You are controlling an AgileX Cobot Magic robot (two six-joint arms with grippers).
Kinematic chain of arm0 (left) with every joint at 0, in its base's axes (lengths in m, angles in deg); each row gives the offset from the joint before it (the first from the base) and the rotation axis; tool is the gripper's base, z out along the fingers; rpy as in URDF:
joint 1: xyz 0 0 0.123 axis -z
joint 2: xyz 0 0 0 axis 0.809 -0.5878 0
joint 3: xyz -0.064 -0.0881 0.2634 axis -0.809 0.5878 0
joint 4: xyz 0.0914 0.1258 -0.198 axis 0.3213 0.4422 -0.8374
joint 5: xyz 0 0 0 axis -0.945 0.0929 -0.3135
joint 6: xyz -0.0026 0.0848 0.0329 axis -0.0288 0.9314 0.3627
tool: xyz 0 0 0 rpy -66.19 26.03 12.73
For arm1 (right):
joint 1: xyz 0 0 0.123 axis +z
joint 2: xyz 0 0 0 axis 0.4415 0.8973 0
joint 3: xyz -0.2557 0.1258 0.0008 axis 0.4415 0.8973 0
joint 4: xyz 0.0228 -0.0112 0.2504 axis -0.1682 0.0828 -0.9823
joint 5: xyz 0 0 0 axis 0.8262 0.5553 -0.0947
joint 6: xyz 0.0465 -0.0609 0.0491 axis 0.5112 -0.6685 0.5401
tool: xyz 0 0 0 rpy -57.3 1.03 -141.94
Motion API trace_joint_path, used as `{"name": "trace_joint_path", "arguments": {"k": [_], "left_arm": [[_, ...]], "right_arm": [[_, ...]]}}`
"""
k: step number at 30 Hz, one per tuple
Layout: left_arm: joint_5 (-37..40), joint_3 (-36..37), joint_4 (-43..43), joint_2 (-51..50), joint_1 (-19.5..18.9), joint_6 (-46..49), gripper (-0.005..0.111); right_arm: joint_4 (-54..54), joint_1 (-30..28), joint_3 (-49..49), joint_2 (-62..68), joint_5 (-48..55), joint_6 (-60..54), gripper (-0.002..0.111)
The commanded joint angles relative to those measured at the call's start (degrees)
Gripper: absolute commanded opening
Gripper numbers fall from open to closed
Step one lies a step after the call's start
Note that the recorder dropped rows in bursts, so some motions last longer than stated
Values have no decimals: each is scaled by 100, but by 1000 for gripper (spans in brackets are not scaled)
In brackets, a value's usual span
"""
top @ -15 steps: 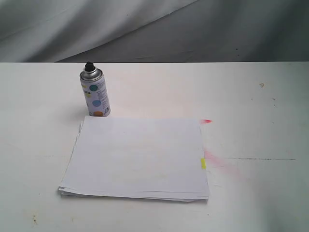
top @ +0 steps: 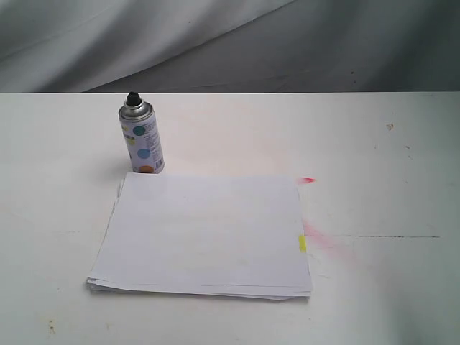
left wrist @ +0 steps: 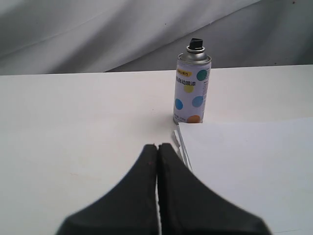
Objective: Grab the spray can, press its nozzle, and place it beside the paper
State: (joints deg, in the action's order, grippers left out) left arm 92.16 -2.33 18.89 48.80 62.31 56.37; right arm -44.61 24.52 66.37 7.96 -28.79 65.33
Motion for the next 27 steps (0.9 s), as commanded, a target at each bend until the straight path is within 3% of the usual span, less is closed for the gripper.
{"name": "trace_joint_path", "arguments": {"k": [1,4,16,27], "left_arm": [[-34,22,7,-19,31,-34,0],[-11,-34,7,-280,31,-34,0],[-11,-1837,-142,-2466,31,-104,0],[-26,-1941,-278,-2581,31,-16,0]], "right_arm": [[66,-48,21,-34,10,-5,0],[66,-48,21,-34,10,-5,0],[66,-48,21,-34,10,-5,0],[66,-48,21,-34,10,-5,0]]}}
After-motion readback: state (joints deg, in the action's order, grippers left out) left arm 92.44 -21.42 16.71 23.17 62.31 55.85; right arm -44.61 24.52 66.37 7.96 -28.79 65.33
